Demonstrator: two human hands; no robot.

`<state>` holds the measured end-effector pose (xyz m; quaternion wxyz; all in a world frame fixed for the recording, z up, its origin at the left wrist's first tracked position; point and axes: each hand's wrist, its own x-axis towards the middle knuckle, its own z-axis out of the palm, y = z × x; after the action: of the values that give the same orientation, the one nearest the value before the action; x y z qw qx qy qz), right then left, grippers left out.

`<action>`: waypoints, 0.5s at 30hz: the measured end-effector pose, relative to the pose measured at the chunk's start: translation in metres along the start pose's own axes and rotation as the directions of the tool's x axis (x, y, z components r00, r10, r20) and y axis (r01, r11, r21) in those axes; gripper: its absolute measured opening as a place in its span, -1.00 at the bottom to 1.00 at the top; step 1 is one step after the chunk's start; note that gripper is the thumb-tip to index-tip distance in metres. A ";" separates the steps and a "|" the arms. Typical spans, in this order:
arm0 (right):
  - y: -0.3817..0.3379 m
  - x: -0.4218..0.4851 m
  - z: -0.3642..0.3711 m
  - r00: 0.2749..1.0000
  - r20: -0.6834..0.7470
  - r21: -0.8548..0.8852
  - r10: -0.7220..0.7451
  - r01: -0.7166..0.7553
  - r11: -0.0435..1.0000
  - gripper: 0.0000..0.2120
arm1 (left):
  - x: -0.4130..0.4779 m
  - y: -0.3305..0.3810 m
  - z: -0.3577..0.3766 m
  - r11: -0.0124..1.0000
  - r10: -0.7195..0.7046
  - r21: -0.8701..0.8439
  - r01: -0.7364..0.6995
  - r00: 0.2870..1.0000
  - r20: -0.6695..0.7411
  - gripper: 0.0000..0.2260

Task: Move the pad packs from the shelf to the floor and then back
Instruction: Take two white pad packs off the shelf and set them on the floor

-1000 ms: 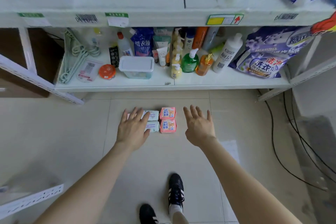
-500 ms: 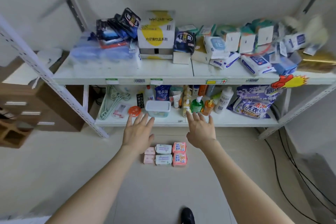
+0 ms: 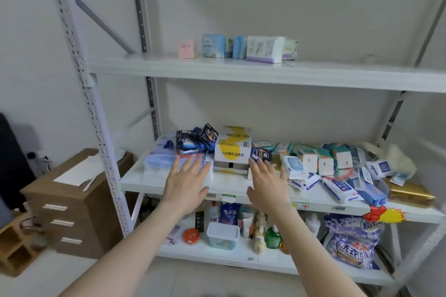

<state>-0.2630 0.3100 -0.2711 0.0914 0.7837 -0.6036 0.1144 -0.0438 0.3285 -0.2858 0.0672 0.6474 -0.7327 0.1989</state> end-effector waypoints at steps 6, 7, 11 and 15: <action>-0.016 0.042 -0.078 0.977 -0.211 0.011 -0.039 0.042 0.999 -0.31 | 0.043 -0.044 -0.073 0.998 -0.026 0.047 0.034 0.985 -0.172 -0.42; -0.016 0.050 -0.088 0.969 -0.242 0.005 -0.046 0.049 0.999 -0.32 | 0.051 -0.049 -0.083 0.998 -0.030 0.048 0.040 0.981 -0.192 -0.42; -0.010 0.080 -0.124 0.944 -0.326 -0.008 -0.046 0.045 0.999 -0.31 | 0.085 -0.066 -0.118 0.997 -0.028 0.058 0.045 0.962 -0.273 -0.40; 0.007 0.108 -0.148 0.922 -0.384 -0.030 -0.039 0.029 0.999 -0.32 | 0.125 -0.071 -0.145 0.998 -0.012 0.059 0.035 0.936 -0.352 -0.41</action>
<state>-0.2539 0.2500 -0.0978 0.2194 0.7552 -0.5616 0.2571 -0.0163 0.2622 -0.0947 0.1785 0.6119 -0.6944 0.3341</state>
